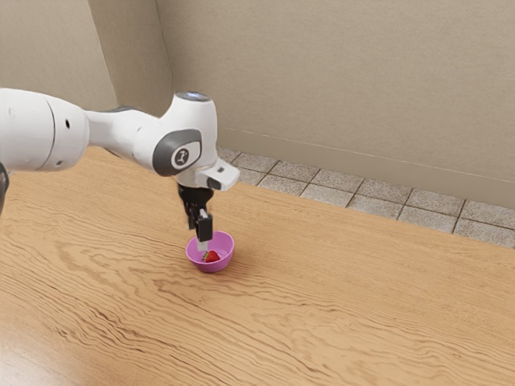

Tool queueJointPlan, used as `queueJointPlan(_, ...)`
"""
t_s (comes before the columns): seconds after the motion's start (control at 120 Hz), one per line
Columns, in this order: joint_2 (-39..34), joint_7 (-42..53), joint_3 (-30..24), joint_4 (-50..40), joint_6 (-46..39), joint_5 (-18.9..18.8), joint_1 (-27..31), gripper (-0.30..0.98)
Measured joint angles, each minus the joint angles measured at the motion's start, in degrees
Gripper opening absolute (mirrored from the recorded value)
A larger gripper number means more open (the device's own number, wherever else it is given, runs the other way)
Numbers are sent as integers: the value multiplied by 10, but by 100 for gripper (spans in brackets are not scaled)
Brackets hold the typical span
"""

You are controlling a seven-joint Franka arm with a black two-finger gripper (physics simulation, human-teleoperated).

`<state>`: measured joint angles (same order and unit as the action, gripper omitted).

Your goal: Take strawberry from the bowl

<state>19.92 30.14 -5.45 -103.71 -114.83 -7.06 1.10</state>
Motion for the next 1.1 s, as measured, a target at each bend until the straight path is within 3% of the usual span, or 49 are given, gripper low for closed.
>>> queueJointPlan(0.167, -7, 83, 1, -11, -38, -3, 2, 42)
queueJointPlan(0.358, -10, 174, 0, -47, -73, -31, -6, 23)
queueJointPlan(1.1, 11, 396, 0, -65, -147, -36, 1, 27)
